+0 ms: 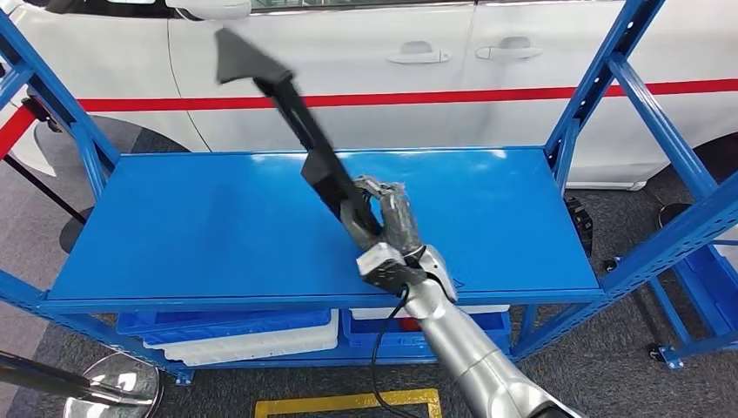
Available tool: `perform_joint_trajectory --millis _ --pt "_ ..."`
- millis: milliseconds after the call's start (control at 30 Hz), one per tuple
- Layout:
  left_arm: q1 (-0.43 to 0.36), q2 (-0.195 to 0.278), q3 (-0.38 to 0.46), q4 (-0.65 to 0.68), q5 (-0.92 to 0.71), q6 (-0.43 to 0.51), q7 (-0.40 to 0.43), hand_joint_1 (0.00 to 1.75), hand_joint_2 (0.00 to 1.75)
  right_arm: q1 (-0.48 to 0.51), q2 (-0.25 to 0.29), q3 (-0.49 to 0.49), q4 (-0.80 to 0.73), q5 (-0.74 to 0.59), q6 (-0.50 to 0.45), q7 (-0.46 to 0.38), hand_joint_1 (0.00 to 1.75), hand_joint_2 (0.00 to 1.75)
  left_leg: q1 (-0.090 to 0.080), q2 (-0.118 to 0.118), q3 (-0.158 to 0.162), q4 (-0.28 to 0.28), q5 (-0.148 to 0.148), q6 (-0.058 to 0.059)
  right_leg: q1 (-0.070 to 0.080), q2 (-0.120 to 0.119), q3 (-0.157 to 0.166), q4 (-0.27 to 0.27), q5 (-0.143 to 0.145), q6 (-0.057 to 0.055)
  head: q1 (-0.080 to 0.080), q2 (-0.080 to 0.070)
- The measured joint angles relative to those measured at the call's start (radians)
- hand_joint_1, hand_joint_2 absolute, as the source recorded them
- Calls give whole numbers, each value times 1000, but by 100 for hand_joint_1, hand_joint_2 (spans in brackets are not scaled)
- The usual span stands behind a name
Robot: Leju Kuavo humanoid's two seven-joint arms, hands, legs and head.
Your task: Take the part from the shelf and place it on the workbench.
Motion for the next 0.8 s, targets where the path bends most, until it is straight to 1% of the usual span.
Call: perform_joint_trajectory --millis 33,67,100,133,167,200,233,267,300,333,367,400,433,467,500,533,567,600,633,667,700,733,767,800 --pt "0 2 2 0 2 -4 0 0 175 22 -12 -7 -67 -36 20 -10 175 175 0 0 20 -38 28 1 0 1 -1 4 -2 1 0 0" --pt "0 5 3 0 4 -6 0 0 175 38 -20 -11 -122 -54 30 -13 175 175 0 1 54 -105 65 3 0 3 -1 8 -4 3 0 0" --pt "-1 7 3 0 4 -8 0 0 175 49 -27 -15 -167 -72 41 -15 175 175 -1 1 89 -173 91 7 2 4 -2 13 -7 7 0 0" --pt "-3 8 4 0 4 -9 0 0 175 59 -35 -17 -207 -99 58 -17 175 175 -3 1 115 -226 108 11 3 5 -4 19 -10 10 0 0" --pt "-5 9 4 0 5 -10 -1 0 175 70 -44 -19 -250 -146 85 -20 175 175 -5 0 128 -256 113 15 4 5 -7 23 -12 15 0 0" --pt "-6 9 4 0 6 -11 -2 0 175 83 -54 -20 -300 -209 125 -23 175 175 -8 -1 129 -263 108 19 5 5 -11 25 -12 20 0 0" --pt "-6 9 5 0 9 -12 -7 0 175 98 -65 -20 -358 -287 183 -24 175 175 -9 -3 127 -266 111 24 5 5 -14 27 -11 25 0 0" --pt "-5 9 5 0 13 -14 -13 0 175 115 -73 -23 -426 -375 265 -25 175 175 -7 -3 126 -268 113 30 3 4 -15 28 -13 30 0 0" --pt "-4 8 6 0 18 -16 -21 0 175 132 -79 -31 -496 -465 370 -25 175 175 -5 -3 127 -271 116 36 2 5 -19 36 -20 36 0 0" --pt "-4 8 7 0 24 -19 -29 0 175 147 -81 -45 -564 -551 491 -25 175 175 -3 -3 129 -275 118 42 1 5 -29 60 -37 42 0 0" --pt "-4 7 8 0 30 -21 -35 0 175 162 -82 -62 -626 -621 606 -26 175 175 -1 -3 131 -278 119 46 -2 6 -49 105 -64 47 0 0" --pt "-5 7 10 0 34 -23 -40 0 175 175 -82 -78 -677 -675 698 -26 175 175 -1 -3 131 -278 119 49 -4 6 -79 168 -96 52 0 0" --pt "-5 7 12 0 38 -24 -42 0 175 188 -82 -90 -716 -718 759 -26 175 175 -1 -2 131 -278 118 50 -7 6 -113 237 -125 56 0 0" --pt "-5 7 16 0 42 -23 -42 0 175 200 -84 -96 -744 -757 798 -25 175 175 -1 -2 132 -278 118 51 -11 6 -141 290 -140 59 0 0" --pt "-5 7 20 0 46 -22 -41 0 175 208 -87 -98 -764 -799 826 -23 175 175 -1 -2 132 -277 117 50 -15 5 -153 309 -136 61 0 0" --pt "-5 7 24 0 49 -20 -37 0 175 213 -90 -98 -775 -834 849 -19 175 175 -1 -2 133 -276 117 49 -18 5 -145 286 -113 62 0 0" --pt "-5 7 28 0 52 -17 -33 0 175 215 -93 -97 -782 -862 870 -16 175 175 0 -2 134 -274 116 47 -22 5 -119 229 -79 62 0 0" --pt "-5 7 31 0 53 -14 -27 0 175 215 -95 -94 -786 -881 889 -12 175 175 0 -3 134 -272 114 44 -24 5 -84 156 -48 61 0 0" --pt "-5 8 32 0 54 -10 -21 0 175 216 -97 -87 -787 -892 904 -8 175 175 -1 -3 133 -270 112 39 -23 6 -54 95 -24 59 0 0" --pt "-5 9 33 0 55 -6 -15 0 175 217 -99 -78 -787 -898 916 -6 175 175 -2 -4 132 -269 112 32 -21 8 -36 56 -12 55 0 0" --pt "-5 10 35 0 55 -1 -9 0 175 220 -102 -67 -785 -902 927 -3 175 175 -3 -4 130 -269 112 25 -18 9 -29 38 -9 51 0 0" --pt "-5 10 37 0 56 3 -4 0 175 224 -106 -56 -781 -900 934 -4 175 175 -4 -5 129 -270 114 17 -15 10 -31 39 -6 46 0 0" --pt "-5 11 40 0 57 8 0 0 175 228 -109 -45 -776 -893 938 -6 175 175 -3 -5 129 -272 113 10 -15 10 -32 37 -3 39 0 0" --pt "-5 12 43 0 59 12 3 0 175 231 -113 -35 -768 -884 942 -10 175 175 -2 -4 127 -267 106 5 -16 8 -34 33 0 31 0 0"
